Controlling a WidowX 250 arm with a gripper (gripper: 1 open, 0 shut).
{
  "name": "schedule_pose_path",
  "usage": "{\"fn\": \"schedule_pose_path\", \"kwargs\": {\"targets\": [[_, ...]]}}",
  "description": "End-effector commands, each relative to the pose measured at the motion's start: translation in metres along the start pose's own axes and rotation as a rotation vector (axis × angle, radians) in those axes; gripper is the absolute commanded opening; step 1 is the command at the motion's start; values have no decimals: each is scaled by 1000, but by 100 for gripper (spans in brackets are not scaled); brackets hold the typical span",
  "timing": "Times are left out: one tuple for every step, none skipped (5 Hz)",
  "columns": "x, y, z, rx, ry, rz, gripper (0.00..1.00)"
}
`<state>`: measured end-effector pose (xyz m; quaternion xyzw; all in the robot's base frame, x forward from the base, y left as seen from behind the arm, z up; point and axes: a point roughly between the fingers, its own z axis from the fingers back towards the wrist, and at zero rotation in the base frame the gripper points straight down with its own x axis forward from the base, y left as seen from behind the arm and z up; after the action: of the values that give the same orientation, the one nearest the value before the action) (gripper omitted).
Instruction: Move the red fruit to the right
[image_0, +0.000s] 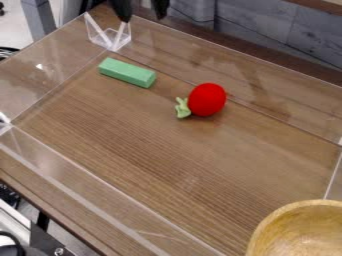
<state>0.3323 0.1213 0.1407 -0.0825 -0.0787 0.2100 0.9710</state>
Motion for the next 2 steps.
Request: {"fn": "schedule_pose_path", "kwargs": {"targets": [[5,12,6,3,-34,-42,100],[4,31,-2,11,-44,25,100]]}}
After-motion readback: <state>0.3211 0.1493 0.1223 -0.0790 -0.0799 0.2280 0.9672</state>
